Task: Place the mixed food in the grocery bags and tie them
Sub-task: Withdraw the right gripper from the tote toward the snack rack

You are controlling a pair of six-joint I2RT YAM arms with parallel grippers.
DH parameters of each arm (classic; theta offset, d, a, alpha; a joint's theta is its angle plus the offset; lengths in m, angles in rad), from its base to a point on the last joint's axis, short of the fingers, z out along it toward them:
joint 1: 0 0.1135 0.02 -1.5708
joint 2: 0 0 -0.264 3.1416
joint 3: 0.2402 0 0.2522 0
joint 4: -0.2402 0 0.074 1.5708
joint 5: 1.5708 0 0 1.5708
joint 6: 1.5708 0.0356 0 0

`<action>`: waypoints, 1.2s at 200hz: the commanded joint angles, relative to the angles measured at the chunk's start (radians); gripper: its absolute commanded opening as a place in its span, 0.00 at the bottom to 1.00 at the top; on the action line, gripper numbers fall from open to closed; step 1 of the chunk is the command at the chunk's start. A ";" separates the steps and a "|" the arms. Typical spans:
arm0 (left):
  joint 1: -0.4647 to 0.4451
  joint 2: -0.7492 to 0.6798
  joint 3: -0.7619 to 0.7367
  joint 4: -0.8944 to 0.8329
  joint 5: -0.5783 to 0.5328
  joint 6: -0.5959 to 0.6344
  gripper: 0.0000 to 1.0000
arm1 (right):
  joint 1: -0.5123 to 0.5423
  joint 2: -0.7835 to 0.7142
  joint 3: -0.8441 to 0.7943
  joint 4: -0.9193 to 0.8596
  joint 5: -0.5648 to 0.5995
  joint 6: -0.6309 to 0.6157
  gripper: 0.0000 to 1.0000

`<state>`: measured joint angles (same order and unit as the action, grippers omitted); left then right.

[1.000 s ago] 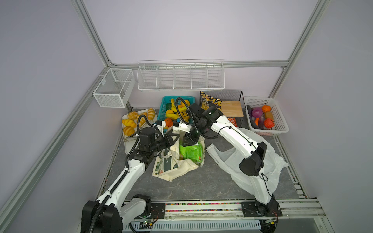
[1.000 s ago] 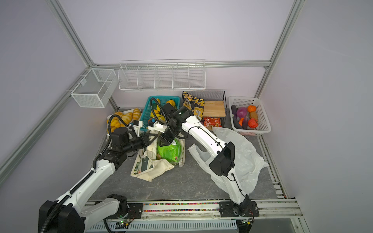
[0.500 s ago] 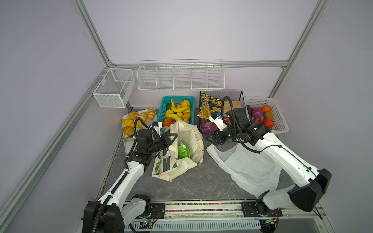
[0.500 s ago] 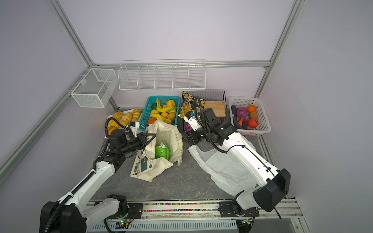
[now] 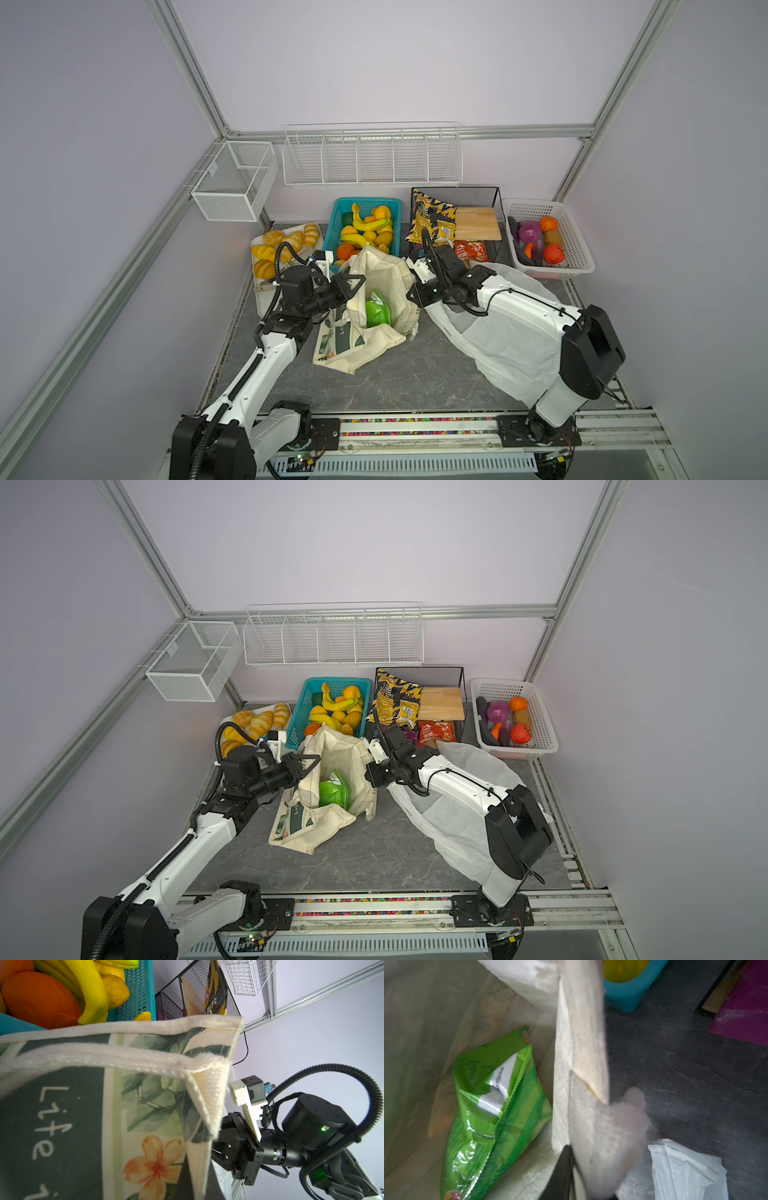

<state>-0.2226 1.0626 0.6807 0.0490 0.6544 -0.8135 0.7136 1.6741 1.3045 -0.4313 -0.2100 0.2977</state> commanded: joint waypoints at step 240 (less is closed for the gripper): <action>0.005 -0.018 0.283 -0.654 -0.313 0.498 0.00 | -0.289 -0.480 -0.221 0.086 0.201 0.003 0.84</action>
<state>-0.2226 1.0668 0.9756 -0.6575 0.3538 -0.3283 0.4725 1.1816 1.1538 -0.4843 -0.0608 0.2047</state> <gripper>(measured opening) 0.047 0.809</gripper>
